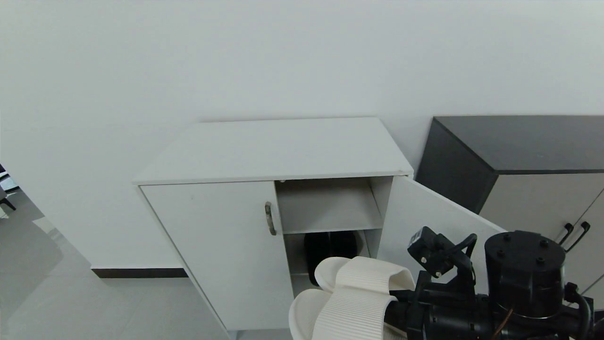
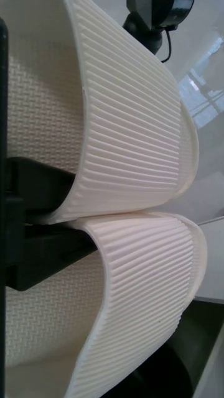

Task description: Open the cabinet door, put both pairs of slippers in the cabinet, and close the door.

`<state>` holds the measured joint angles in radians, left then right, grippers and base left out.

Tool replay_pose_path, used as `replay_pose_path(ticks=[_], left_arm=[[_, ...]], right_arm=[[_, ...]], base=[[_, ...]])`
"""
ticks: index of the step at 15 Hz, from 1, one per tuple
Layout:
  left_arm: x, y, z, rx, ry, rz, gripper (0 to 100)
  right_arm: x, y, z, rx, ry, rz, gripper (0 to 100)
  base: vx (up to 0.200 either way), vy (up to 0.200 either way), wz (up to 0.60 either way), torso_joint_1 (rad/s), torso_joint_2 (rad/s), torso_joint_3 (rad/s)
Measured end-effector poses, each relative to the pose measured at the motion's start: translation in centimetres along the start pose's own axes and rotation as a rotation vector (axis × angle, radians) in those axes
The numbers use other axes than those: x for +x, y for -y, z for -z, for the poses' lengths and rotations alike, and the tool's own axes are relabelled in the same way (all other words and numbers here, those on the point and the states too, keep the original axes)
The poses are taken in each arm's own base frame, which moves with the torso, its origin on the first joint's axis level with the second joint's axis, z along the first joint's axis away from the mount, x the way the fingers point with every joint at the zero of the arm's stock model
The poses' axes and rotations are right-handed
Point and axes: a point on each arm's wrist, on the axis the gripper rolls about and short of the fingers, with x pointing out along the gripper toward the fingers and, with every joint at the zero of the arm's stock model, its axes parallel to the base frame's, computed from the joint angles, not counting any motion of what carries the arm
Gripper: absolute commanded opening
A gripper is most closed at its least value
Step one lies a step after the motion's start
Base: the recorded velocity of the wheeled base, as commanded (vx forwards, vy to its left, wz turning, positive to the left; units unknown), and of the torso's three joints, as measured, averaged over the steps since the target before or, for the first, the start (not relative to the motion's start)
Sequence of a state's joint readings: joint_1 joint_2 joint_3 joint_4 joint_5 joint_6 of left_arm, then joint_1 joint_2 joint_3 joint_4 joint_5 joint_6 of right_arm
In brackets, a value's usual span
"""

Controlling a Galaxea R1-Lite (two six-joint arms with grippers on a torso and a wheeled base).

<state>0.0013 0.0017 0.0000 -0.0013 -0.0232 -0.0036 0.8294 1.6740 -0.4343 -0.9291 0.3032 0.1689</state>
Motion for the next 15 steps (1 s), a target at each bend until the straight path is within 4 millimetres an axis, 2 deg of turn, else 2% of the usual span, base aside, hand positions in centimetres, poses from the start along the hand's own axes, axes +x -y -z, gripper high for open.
replay_pose_path(ticks=[15], left_arm=[[0.0,0.0,0.0,0.0,0.0,0.0,0]], right_arm=[[-0.02,-0.14,0.16,-0.004,-0.001,-0.006,0]], base=[[0.0,0.0,0.0,-0.192,0.49,0.288]])
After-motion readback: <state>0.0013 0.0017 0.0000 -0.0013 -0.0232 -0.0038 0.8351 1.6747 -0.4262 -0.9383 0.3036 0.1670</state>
